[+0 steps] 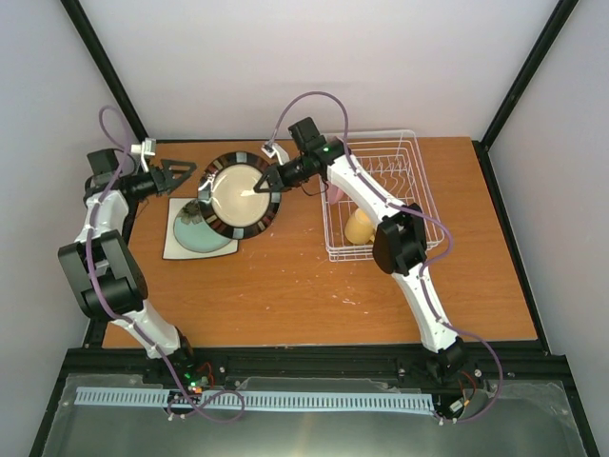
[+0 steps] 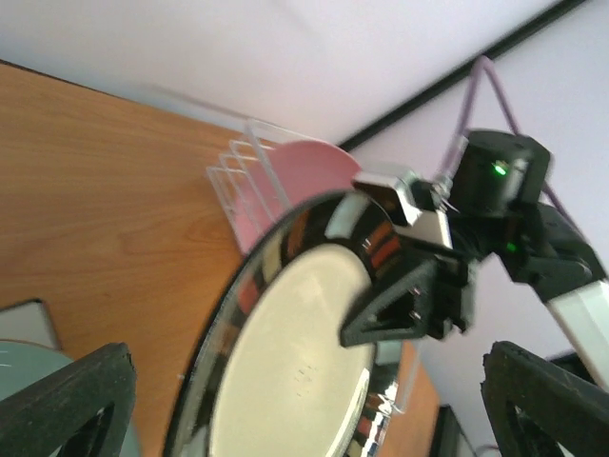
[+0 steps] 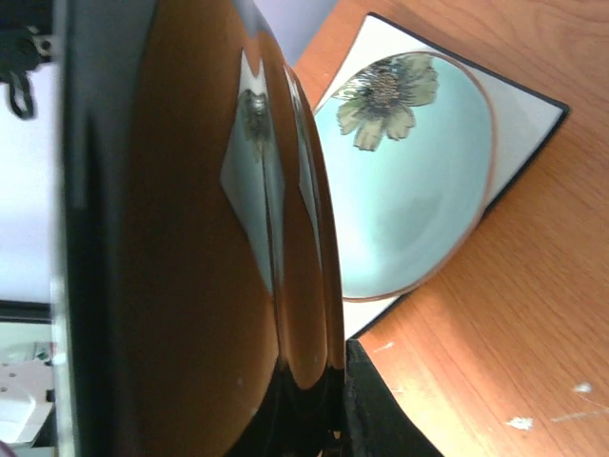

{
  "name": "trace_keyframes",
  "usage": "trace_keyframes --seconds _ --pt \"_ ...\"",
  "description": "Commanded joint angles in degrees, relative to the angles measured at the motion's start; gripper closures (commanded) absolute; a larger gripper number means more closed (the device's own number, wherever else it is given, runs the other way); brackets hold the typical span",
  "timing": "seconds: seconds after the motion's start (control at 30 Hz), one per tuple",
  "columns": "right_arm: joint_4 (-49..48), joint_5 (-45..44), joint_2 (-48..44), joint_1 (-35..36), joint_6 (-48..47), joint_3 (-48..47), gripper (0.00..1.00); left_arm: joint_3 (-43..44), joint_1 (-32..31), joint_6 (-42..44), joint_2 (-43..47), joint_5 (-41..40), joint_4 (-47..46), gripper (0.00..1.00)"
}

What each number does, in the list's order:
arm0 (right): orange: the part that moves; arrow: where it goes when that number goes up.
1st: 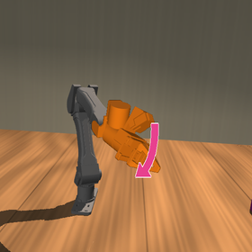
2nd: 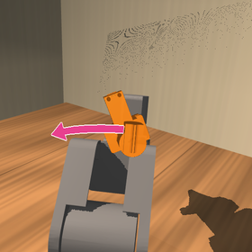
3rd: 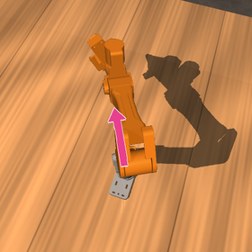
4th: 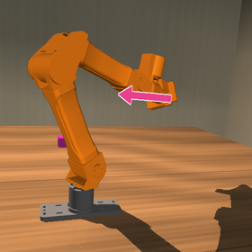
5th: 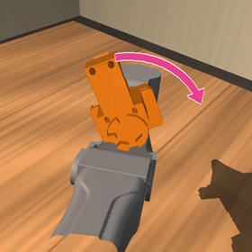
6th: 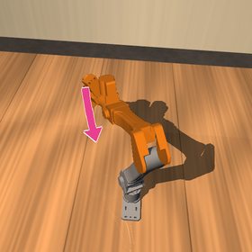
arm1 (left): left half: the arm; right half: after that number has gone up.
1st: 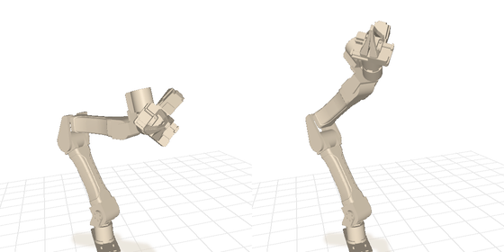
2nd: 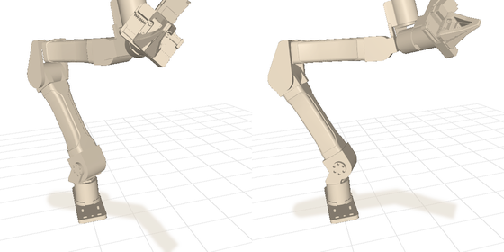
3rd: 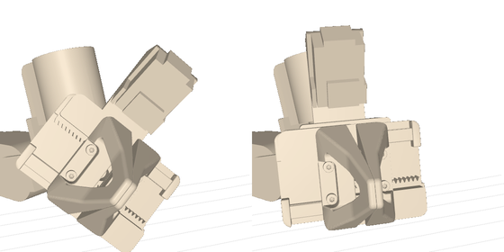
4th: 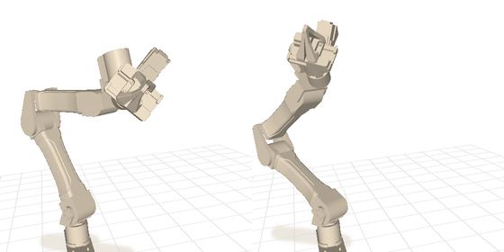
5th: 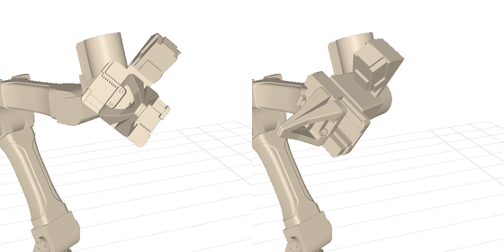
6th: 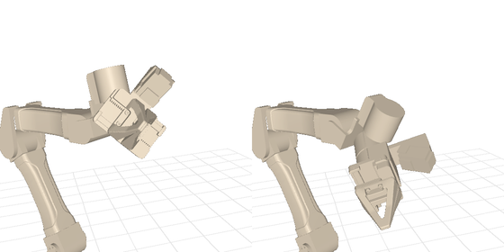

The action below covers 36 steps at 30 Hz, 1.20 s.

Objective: Load the mixed dishes into the dish rack

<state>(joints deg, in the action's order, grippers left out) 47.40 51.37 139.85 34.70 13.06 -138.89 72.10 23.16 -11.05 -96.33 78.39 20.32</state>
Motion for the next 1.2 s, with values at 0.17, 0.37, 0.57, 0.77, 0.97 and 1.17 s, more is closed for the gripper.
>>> trace_keyframes --seconds 0.17,0.37,0.57,0.77,0.97,1.17 --pt "-1.8 -7.5 -7.8 -0.1 -1.9 -7.2 0.97 16.1 0.7 1.6 1.0 -28.7 4.1 0.0" --pt "0.0 -20.2 -13.9 0.8 -5.8 -7.2 0.97 20.5 0.7 -0.2 3.4 -47.2 5.5 0.0" --pt "-3.3 -43.0 -24.8 -0.2 -8.3 0.6 0.97 12.8 -0.2 -0.4 11.0 -52.3 -4.9 0.0" --pt "-6.2 -56.9 -37.3 -9.2 3.2 13.9 0.97 -7.4 0.3 -4.8 21.8 -51.5 -32.3 0.0" --pt "-6.9 -62.0 -47.3 -20.5 8.3 30.2 0.97 -20.7 3.5 -19.1 25.8 -48.7 -48.8 0.0" --pt "4.0 -61.7 -42.1 -22.8 7.4 25.7 0.97 -8.4 3.4 -11.4 18.4 -45.1 -31.9 0.0"
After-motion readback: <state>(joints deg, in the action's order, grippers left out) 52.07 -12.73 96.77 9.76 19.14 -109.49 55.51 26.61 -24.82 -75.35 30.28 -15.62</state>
